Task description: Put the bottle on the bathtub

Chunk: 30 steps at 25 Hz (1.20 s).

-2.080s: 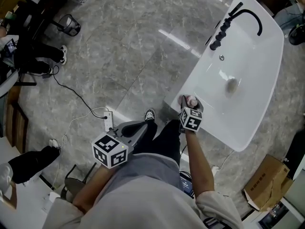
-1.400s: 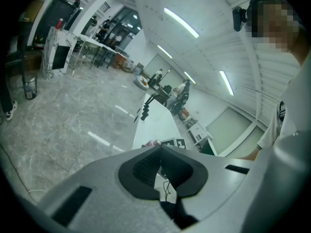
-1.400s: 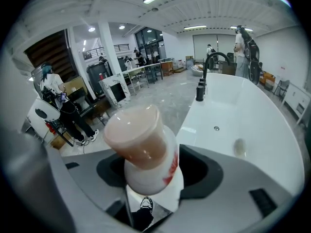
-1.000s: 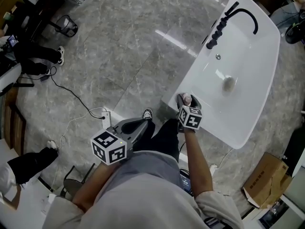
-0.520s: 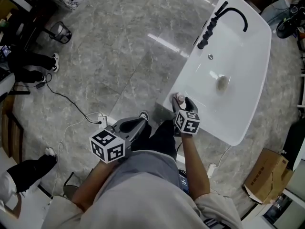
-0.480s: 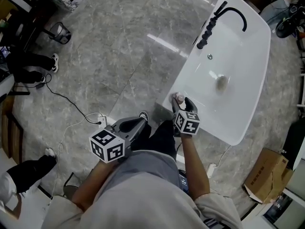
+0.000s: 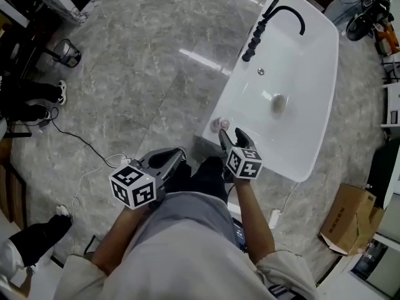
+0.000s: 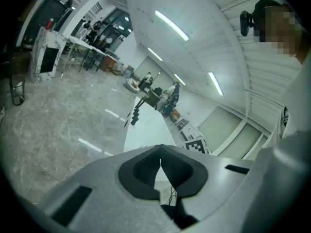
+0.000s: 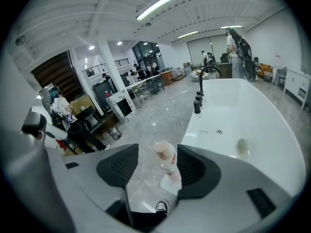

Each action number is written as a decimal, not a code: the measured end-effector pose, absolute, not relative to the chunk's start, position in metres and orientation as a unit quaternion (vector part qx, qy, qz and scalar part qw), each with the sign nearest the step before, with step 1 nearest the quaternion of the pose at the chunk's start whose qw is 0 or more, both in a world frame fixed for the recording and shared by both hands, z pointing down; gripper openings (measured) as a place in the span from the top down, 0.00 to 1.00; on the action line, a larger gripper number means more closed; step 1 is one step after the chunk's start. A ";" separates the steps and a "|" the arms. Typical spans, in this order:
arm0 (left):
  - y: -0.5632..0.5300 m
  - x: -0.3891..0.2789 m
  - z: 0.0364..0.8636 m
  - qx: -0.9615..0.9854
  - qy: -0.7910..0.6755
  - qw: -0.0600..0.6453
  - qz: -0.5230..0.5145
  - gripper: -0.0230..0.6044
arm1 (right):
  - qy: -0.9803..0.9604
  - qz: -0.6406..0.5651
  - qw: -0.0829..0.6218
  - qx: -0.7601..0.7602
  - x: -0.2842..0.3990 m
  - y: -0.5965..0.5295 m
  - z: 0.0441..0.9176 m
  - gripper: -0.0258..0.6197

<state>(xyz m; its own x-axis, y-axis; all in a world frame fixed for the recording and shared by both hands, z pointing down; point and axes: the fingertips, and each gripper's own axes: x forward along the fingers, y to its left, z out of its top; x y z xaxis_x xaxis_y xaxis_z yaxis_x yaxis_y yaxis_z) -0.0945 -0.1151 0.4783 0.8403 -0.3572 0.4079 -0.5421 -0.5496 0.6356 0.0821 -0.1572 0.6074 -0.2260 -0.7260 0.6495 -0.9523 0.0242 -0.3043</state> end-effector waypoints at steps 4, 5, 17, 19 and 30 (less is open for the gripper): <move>-0.118 -0.089 0.471 0.878 -0.252 0.393 0.106 0.95 | -0.712 0.347 0.146 0.593 0.083 -0.152 0.580 0.62; -0.119 -0.089 0.468 0.878 -0.252 0.396 0.099 0.95 | -0.715 0.345 0.144 0.591 0.083 -0.149 0.573 0.63; -0.128 -0.084 0.441 0.887 -0.256 0.379 0.056 0.95 | -0.742 0.340 0.059 0.575 0.088 -0.123 0.494 0.77; -0.128 -0.084 0.438 0.889 -0.258 0.375 0.053 0.95 | -0.749 0.338 0.051 0.567 0.088 -0.118 0.481 0.82; -0.134 -0.084 0.424 0.893 -0.275 0.356 0.032 0.95 | -0.773 0.306 0.054 0.554 0.083 -0.090 0.439 0.93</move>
<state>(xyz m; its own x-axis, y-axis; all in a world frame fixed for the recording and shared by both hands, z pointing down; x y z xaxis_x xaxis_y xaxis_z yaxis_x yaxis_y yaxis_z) -0.0843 -0.1338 0.4238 0.8468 -0.4681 0.2527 -0.5136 -0.5959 0.6173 0.0833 -0.0901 0.4388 -0.3808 -0.8224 0.4227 -0.8890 0.1999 -0.4120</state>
